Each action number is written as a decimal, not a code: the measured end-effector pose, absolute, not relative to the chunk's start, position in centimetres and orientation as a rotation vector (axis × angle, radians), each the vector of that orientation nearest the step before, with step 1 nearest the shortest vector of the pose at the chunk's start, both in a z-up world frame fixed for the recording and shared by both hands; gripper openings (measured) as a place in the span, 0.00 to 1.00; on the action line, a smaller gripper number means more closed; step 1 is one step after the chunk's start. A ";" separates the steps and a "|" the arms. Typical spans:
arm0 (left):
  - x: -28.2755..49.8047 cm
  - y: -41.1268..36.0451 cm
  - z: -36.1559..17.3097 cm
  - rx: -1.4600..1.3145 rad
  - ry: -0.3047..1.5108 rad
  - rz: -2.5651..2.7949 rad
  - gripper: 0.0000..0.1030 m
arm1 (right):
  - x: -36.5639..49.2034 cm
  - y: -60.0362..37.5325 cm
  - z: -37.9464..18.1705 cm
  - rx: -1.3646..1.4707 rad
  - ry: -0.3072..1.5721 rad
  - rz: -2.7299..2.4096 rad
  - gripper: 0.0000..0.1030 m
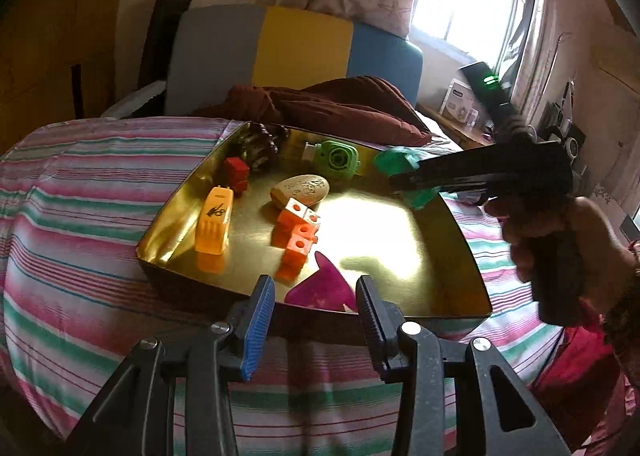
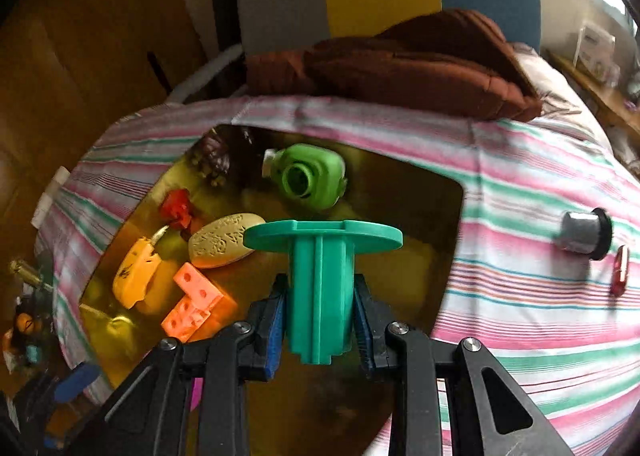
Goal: Organize rigid objects
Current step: 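Carry the green flanged toy into the gold tray and open the right tool, then move both tools back toward the black-capped jar and red cylinder, then grasp the black-capped clear jar with the left tool while the right tool grasps the red cylinder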
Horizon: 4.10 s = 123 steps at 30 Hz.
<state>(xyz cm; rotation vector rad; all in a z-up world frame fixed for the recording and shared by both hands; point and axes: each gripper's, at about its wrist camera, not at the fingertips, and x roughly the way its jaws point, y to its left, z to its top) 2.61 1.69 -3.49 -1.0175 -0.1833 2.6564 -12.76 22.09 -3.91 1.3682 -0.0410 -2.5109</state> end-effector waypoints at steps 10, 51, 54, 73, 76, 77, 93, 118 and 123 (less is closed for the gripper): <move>3.0 0.9 -3.0 -1.004 -0.191 2.673 0.41 | -16.2 20.1 -6.9 1.518 -0.042 -2.505 0.30; 4.2 9.9 -3.0 -1.016 0.067 2.541 0.41 | -9.4 37.0 -2.7 1.435 -0.204 -2.767 0.45; 4.2 11.0 -3.1 -1.018 0.083 2.521 0.41 | -9.4 38.9 -3.0 1.453 -0.228 -2.784 0.45; 3.9 18.5 -1.4 -0.985 0.233 2.379 0.41 | -13.4 54.4 -4.8 1.553 -0.589 -3.023 0.47; 3.0 20.6 -0.9 -0.976 0.262 2.344 0.42 | -13.1 56.8 -6.6 1.676 -0.761 -2.979 0.47; 2.6 21.4 -0.6 -0.971 0.268 2.329 0.43 | -12.8 57.4 -6.8 1.698 -0.813 -2.977 0.47; -16.6 39.2 -3.3 -1.007 0.494 2.229 0.67 | -10.0 61.7 -6.4 1.564 -1.283 -2.958 0.54; -19.7 41.6 -9.0 -1.147 0.285 2.101 0.41 | -11.0 61.6 -7.5 1.597 -1.344 -2.860 0.54; -17.3 39.9 -9.6 -1.152 0.212 2.172 0.41 | -10.8 61.6 -7.7 1.610 -1.344 -2.860 0.54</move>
